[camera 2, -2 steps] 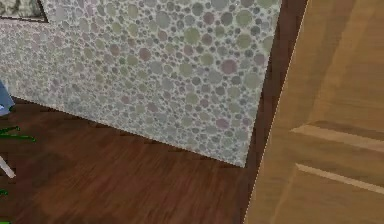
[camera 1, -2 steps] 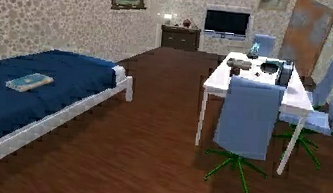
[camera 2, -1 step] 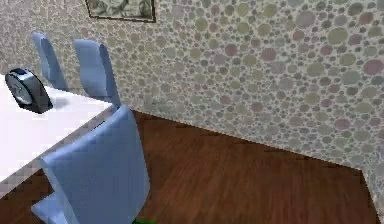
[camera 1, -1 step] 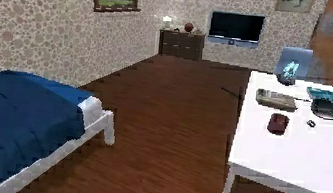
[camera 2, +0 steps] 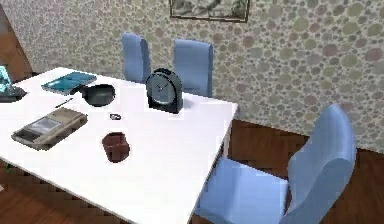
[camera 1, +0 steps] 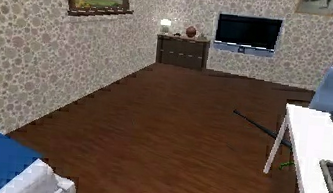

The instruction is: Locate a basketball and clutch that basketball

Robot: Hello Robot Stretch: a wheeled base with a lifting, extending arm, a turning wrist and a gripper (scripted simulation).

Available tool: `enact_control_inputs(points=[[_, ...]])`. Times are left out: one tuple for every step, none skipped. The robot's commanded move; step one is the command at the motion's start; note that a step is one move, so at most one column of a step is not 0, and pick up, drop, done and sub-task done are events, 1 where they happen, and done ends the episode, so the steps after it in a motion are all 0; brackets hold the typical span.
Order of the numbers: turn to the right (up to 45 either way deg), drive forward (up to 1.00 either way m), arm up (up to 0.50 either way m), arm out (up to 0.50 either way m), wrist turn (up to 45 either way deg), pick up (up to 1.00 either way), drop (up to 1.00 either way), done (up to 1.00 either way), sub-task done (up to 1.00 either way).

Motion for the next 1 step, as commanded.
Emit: enact_control_inputs(points=[[12.0, 0.00, 0.00, 0.00, 0.0, 0.00, 0.00, 0.00, 0.00]])
